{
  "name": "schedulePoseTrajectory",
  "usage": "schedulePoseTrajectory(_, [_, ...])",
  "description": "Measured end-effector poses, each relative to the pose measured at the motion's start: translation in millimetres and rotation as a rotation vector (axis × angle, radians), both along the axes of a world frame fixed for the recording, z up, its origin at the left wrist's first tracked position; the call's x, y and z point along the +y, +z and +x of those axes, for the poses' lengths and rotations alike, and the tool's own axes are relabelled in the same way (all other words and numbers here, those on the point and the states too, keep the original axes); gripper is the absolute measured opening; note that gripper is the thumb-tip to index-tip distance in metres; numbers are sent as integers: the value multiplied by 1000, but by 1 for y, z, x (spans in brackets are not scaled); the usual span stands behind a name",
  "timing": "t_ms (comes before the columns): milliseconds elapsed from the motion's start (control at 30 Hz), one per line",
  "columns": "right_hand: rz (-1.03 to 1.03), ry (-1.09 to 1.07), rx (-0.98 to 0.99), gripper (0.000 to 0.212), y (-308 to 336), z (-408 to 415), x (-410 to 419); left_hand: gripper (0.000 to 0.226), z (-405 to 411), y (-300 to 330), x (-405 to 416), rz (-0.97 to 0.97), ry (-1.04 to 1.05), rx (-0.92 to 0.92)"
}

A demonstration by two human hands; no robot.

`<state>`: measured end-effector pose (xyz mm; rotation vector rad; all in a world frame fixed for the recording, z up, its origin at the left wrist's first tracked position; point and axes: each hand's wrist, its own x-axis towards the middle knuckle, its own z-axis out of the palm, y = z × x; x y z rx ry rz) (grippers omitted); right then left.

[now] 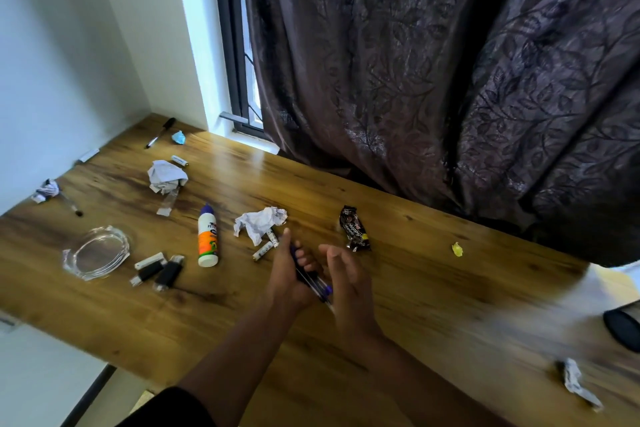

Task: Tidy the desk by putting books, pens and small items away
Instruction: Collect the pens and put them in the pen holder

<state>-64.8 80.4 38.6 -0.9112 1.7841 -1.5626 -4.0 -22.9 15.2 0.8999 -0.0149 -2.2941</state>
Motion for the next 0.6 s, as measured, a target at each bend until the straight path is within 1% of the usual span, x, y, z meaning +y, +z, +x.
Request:
schedulePoseTrajectory(67, [-18,-13,4,53,4,-1,-2,43,0,0,10,-17,1,-5])
schedulePoseTrajectory(200, [6,2,11,37,11,-1,-2,43,4,-1,28,-17,-10,39])
schedulePoseTrajectory(367, [-5,70,-15,28,12,9,3,44,13,13,52,-71,-48,26])
schedulePoseTrajectory(600, [86,192,28,33,11,27,2,40,34,10,49,-120,-31,9])
